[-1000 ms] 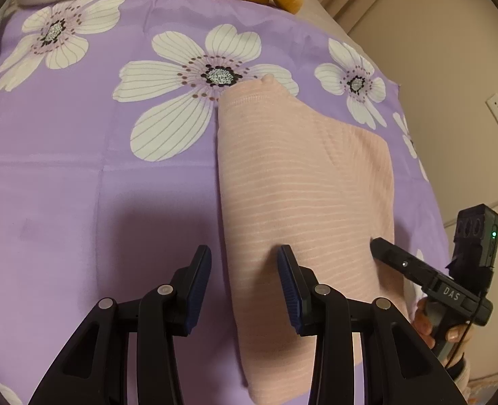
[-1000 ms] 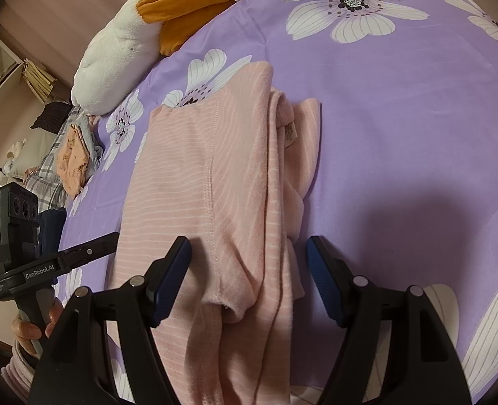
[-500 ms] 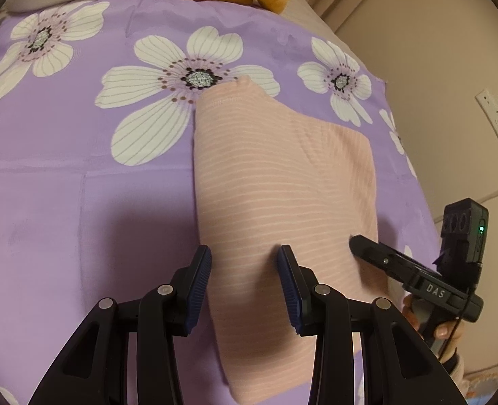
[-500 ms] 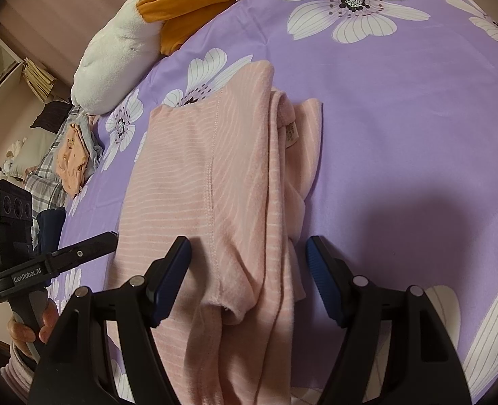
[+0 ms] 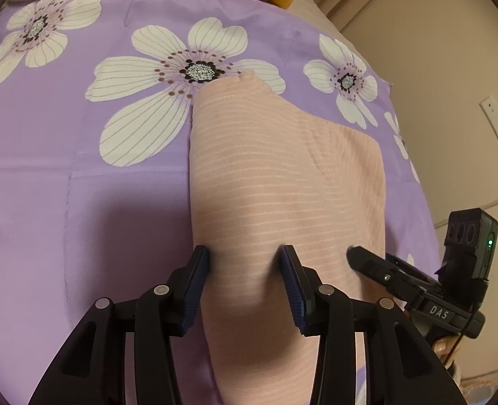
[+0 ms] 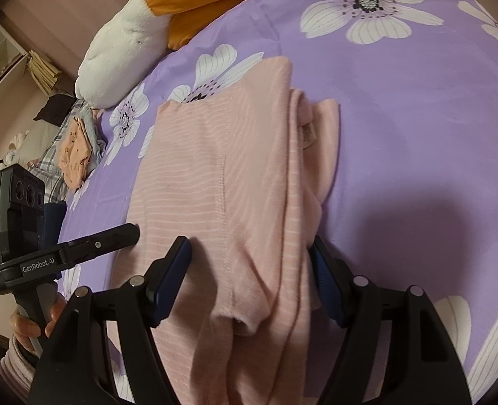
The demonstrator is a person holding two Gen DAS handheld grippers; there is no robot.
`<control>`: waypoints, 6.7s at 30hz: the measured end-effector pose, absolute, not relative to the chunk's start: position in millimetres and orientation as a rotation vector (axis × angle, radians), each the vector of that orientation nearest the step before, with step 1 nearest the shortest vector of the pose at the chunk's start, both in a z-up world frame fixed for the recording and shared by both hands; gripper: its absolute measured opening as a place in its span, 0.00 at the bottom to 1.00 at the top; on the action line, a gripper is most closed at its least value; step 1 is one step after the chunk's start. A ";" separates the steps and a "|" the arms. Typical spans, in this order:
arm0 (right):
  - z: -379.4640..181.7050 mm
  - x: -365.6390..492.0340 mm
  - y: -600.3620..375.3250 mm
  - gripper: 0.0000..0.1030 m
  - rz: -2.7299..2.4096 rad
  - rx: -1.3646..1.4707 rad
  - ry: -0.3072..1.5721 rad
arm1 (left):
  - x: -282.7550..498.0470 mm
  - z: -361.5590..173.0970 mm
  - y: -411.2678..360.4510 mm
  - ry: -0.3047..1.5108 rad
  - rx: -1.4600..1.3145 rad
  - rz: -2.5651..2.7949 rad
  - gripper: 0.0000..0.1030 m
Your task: Fold small clothes
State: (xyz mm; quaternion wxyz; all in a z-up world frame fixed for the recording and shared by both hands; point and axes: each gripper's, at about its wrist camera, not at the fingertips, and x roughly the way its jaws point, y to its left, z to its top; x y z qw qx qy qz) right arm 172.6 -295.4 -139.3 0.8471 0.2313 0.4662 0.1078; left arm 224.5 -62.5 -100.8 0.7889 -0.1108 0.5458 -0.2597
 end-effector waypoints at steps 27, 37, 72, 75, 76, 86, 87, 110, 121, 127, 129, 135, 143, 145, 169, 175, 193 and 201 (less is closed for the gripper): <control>-140.1 178.2 -292.2 0.68 0.242 0.480 0.981 | 225.8 -114.2 -60.9 1.220 -0.291 -0.576 0.47; -135.8 181.8 -277.2 0.36 0.285 0.457 0.952 | 226.5 -111.3 -64.6 1.202 -0.267 -0.587 0.47; -122.6 178.4 -266.9 0.33 0.391 0.507 0.868 | 221.9 -102.6 -69.7 1.168 -0.205 -0.603 0.46; -129.5 180.0 -271.0 0.38 0.343 0.488 0.903 | 223.5 -105.7 -67.4 1.176 -0.213 -0.598 0.46; -131.7 180.2 -273.5 0.39 0.337 0.496 0.911 | 223.0 -106.1 -67.4 1.177 -0.214 -0.599 0.46; -139.1 178.4 -284.6 0.53 0.316 0.539 0.935 | 221.2 -111.4 -63.0 1.186 -0.218 -0.579 0.64; -139.3 178.6 -285.0 0.53 0.315 0.541 0.936 | 221.0 -111.2 -63.2 1.186 -0.215 -0.579 0.64; -142.7 178.5 -287.1 0.49 0.312 0.531 0.942 | 209.4 -103.6 -80.1 1.124 -0.142 -0.589 0.34; -130.0 172.8 -275.5 0.31 0.318 0.453 0.899 | 204.4 -93.7 -88.1 1.068 -0.080 -0.582 0.28; -121.5 169.8 -271.1 0.30 0.325 0.449 0.878 | 199.0 -85.2 -85.0 1.039 -0.072 -0.579 0.27; -117.7 168.5 -267.5 0.30 0.328 0.443 0.870 | 198.7 -82.7 -83.1 1.033 -0.075 -0.575 0.27; -105.9 164.3 -255.1 0.30 0.339 0.423 0.852 | 193.2 -73.0 -72.5 1.014 -0.082 -0.562 0.27; -90.5 163.8 -228.9 0.30 0.375 0.392 0.836 | 186.1 -59.7 -45.8 0.985 -0.090 -0.529 0.27; -86.7 164.6 -217.6 0.30 0.387 0.384 0.834 | 184.3 -57.0 -36.6 0.978 -0.095 -0.516 0.27; -101.7 204.3 -109.2 0.30 0.485 0.310 0.893 | 197.0 -75.3 55.9 0.990 -0.142 -0.356 0.27; -116.1 214.2 -100.8 0.30 0.484 0.297 0.931 | 203.1 -91.9 63.0 1.021 -0.155 -0.342 0.27; -134.1 219.3 -106.4 0.40 0.462 0.360 1.007 | 204.0 -100.7 69.1 1.049 -0.176 -0.354 0.29; -136.6 219.3 -110.1 0.40 0.459 0.382 1.014 | 202.3 -101.3 71.3 1.051 -0.183 -0.354 0.30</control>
